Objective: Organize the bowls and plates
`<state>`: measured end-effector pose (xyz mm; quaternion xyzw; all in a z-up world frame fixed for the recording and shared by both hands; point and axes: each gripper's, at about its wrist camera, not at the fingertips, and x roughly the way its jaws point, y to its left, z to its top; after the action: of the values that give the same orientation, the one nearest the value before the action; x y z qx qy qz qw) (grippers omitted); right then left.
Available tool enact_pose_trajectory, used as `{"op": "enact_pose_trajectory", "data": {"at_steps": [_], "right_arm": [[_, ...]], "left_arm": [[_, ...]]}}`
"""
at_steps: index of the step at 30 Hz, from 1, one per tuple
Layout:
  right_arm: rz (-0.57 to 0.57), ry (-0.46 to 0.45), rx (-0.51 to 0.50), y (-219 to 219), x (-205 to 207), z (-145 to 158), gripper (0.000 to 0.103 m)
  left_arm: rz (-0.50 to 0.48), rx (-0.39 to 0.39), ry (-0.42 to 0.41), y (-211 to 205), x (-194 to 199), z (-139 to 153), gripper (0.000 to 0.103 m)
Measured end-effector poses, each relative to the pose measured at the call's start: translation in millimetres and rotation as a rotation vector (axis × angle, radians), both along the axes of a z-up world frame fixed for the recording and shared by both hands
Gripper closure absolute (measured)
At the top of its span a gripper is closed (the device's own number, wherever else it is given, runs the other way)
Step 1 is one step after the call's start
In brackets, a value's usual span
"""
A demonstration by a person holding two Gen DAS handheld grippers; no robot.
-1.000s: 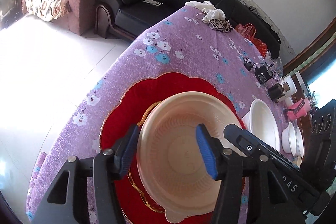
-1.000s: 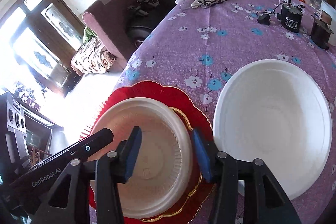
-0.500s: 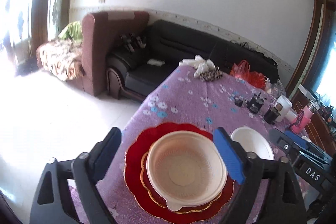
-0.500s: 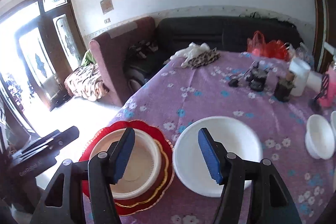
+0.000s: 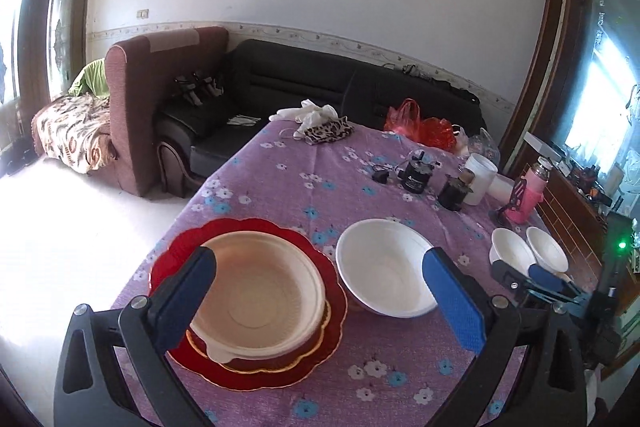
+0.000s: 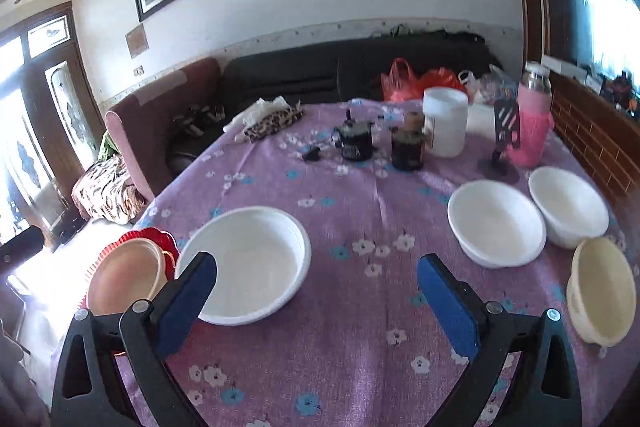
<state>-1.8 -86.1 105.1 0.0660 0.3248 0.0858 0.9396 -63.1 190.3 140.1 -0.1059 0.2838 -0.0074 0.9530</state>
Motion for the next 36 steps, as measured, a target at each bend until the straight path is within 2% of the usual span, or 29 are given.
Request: {"op": "enact_pose_trajectory", "data": {"at_steps": [1,3,6,8,9,10,12,15,20,23,27,29,31,32,33,36], "right_arm": [[-0.003,0.035,0.017,-3.6,7.3,-8.6,0.006],[0.003,0.123,0.094,-10.3,27.4,-27.2,0.016],[0.003,0.252,0.228,-10.5,59.7,-55.0,0.024],[0.008,0.315,0.274,-2.1,75.9,-71.1,0.025],[0.012,0.339,0.286,3.0,81.1,-77.5,0.03],[0.017,0.364,0.298,8.9,85.6,-83.7,0.037],[0.035,0.415,0.332,16.7,92.6,-95.4,0.084],[0.032,0.443,0.364,11.4,90.7,-100.8,0.089],[0.046,0.428,0.313,-19.2,66.4,-89.6,0.089],[0.016,0.4,0.276,-50.3,48.4,-80.1,0.089],[-0.049,0.329,0.263,-90.4,32.2,-62.8,0.089],[-0.072,0.284,0.25,-100.4,27.9,-57.1,0.088],[-0.071,0.247,0.269,-106.0,25.2,-56.1,0.068],[-0.065,0.237,0.29,-106.4,24.7,-58.9,0.046],[-0.059,0.228,0.309,-107.5,23.5,-60.0,0.036],[-0.023,0.215,0.342,-96.9,26.0,-68.4,0.036]], "left_arm": [[0.0,0.001,0.003,-2.5,-1.2,-1.6,0.0],[0.002,0.014,0.006,-5.3,-0.7,-2.4,0.0],[0.002,0.024,0.015,-8.6,0.1,-4.8,0.0],[0.005,0.029,0.022,-8.4,1.7,-5.7,0.0],[0.007,0.03,0.027,-7.7,2.3,-6.5,0.0],[0.007,0.028,0.031,-7.0,3.1,-7.5,0.0],[0.006,0.019,0.043,-5.4,5.3,-9.7,0.0],[-0.004,0.005,0.051,-3.2,6.3,-12.4,0.0],[-0.051,-0.021,0.077,-13.1,11.7,-19.9,0.0],[-0.091,-0.039,0.106,-26.6,17.5,-26.9,0.0],[-0.14,-0.076,0.152,-50.7,30.4,-38.7,0.0],[-0.155,-0.071,0.176,-65.6,37.4,-45.5,0.0],[-0.156,-0.057,0.201,-79.8,44.4,-52.8,0.0],[-0.153,-0.052,0.21,-85.5,48.5,-55.4,0.0],[-0.147,-0.046,0.213,-89.6,51.7,-56.8,0.0],[-0.113,-0.002,0.233,-98.9,73.7,-59.6,0.0]]}}
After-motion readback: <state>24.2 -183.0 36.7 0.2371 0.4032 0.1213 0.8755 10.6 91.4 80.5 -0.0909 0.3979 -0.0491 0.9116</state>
